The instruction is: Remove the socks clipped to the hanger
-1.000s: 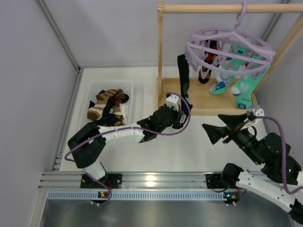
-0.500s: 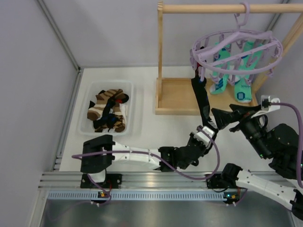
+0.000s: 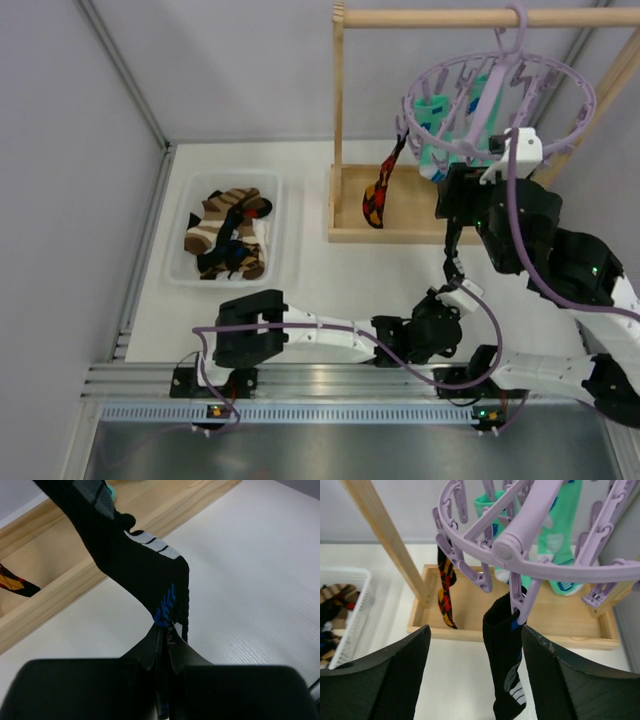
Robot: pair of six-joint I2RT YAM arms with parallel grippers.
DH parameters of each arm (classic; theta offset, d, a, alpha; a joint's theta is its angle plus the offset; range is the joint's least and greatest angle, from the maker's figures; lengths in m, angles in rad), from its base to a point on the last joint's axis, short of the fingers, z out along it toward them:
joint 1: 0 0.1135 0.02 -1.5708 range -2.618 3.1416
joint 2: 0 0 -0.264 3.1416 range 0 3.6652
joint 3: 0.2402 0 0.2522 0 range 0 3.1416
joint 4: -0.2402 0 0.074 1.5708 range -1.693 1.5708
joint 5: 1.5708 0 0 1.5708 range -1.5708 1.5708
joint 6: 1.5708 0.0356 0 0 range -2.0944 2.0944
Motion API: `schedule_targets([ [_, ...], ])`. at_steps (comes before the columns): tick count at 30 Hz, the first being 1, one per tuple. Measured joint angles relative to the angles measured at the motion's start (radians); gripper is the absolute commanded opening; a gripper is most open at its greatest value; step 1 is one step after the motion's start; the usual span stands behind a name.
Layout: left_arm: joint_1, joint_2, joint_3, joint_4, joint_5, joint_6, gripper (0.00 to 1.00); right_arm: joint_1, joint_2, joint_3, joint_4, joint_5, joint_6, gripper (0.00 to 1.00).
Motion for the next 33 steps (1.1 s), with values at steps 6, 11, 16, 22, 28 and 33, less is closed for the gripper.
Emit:
schedule_targets([
  [6,-0.018,0.028,0.045,-0.019,-0.016,0.029,0.0,-0.019,0.098,0.08,-0.049,0.097,-0.028,0.61],
  [11,-0.034,0.042,0.082,-0.022,-0.022,0.044,0.0,-0.131,0.136,0.092,-0.095,0.134,-0.021,0.61],
  [16,-0.035,0.058,0.101,-0.029,-0.021,0.053,0.0,-0.153,0.164,0.066,-0.109,0.167,-0.02,0.56],
  [22,-0.035,0.079,0.111,-0.037,-0.018,0.054,0.0,-0.18,0.19,0.037,-0.081,0.173,-0.047,0.54],
  [28,-0.035,0.084,0.113,-0.038,-0.012,0.055,0.0,-0.197,0.231,0.022,-0.026,0.175,-0.071,0.52],
  [33,-0.035,0.084,0.116,-0.039,-0.01,0.054,0.0,-0.199,0.246,-0.008,0.027,0.188,-0.095,0.49],
])
